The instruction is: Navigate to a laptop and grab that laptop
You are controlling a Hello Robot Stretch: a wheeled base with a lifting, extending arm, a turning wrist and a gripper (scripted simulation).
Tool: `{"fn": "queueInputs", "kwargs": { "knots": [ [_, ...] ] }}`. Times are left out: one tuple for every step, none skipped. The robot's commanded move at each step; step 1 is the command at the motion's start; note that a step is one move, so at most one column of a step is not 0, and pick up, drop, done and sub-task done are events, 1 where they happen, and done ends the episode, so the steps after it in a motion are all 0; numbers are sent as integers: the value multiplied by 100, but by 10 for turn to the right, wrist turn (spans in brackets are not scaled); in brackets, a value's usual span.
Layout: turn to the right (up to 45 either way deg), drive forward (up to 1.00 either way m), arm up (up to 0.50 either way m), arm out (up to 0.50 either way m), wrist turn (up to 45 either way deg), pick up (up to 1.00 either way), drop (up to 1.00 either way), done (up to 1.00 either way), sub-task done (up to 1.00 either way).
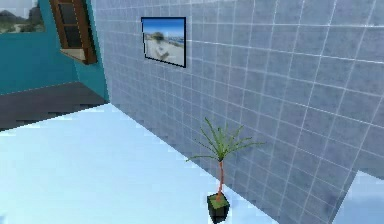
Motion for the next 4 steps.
{"fn": "queueInputs", "kwargs": {
  "knots": [
    [0, 0, 0, 0, 450, 0, 0, 0, 0],
    [0, 0, 0, 0, 450, 0, 0, 0, 0],
    [0, 0, 0, 0, 450, 0, 0, 0, 0],
    [0, 0, 0, 0, 360, 0, 0, 0, 0]
  ]
}}
